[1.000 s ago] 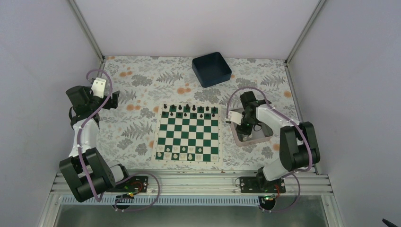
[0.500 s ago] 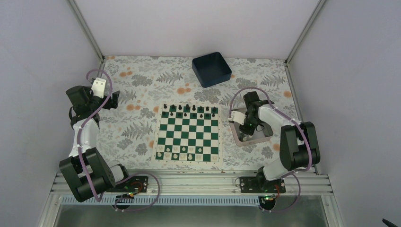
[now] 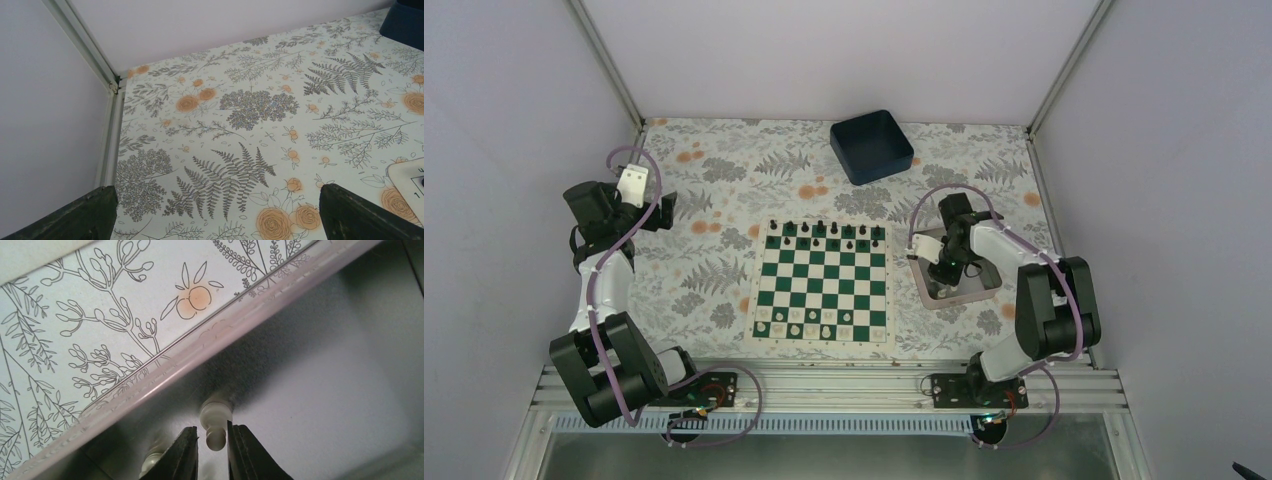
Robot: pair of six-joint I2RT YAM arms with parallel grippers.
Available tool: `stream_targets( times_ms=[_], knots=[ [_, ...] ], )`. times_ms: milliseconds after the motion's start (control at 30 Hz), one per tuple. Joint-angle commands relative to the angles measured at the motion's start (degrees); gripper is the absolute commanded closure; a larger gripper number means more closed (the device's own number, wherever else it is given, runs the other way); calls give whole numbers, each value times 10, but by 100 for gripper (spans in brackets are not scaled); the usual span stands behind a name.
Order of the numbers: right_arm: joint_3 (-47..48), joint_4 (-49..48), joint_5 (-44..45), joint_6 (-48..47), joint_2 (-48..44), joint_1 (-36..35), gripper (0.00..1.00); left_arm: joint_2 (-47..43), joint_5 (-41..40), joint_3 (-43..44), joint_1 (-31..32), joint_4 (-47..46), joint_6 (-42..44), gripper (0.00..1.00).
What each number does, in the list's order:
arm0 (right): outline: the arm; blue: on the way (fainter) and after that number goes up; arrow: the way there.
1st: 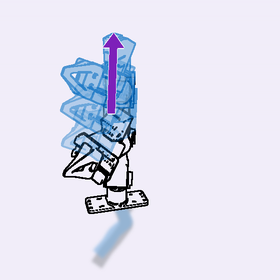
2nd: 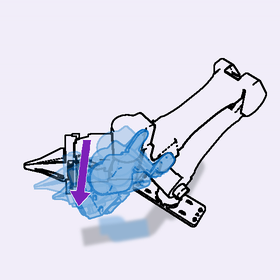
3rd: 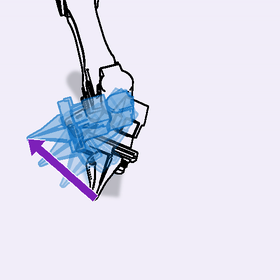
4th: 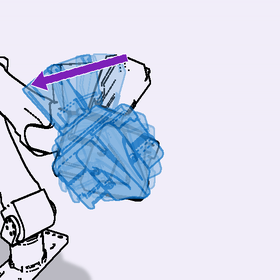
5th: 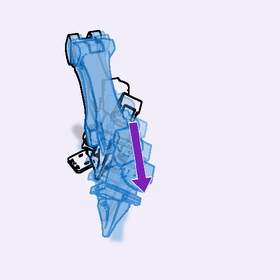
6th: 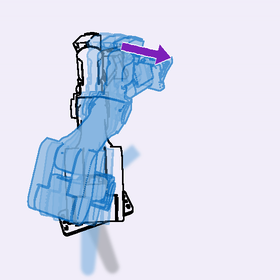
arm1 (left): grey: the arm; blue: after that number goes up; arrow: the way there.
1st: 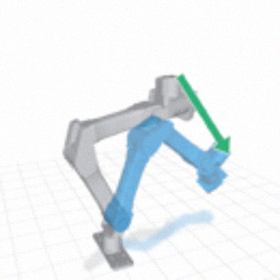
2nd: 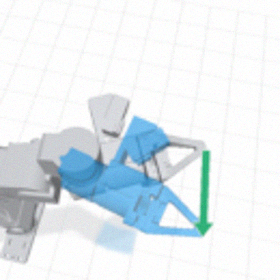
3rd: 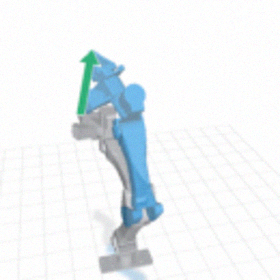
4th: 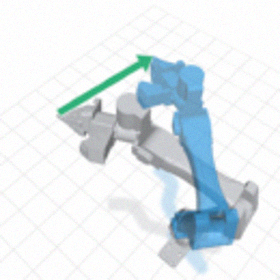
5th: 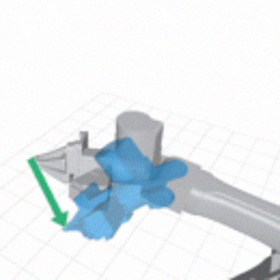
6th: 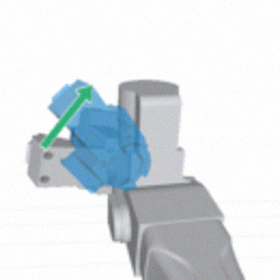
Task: Set up the chess pieces on the board
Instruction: Pick up the chess piece from the storage box, then place the chess piece on the chessboard.
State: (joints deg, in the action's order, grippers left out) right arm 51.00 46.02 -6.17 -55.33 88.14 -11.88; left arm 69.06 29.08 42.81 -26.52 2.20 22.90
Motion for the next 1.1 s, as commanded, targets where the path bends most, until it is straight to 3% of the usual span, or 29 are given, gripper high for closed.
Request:
stream_targets(
  times_ms=[0,300,633,833,1067],
  knots=[
    [11,-8,-22,-4,11,6,82,1,13,-1,-4,-10,-1,0],
    [13,-3,-13,-2,2,6,91,1,13,-1,-4,-10,-1,0],
    [123,123,27,8,-77,-2,92,2,15,-1,-4,-11,-2,0],
    [166,173,39,57,-98,-111,91,2,13,-1,-4,-10,-2,0],
    [129,127,14,129,-75,-286,90,0,13,1,-4,-7,-2,0]
  ],
)
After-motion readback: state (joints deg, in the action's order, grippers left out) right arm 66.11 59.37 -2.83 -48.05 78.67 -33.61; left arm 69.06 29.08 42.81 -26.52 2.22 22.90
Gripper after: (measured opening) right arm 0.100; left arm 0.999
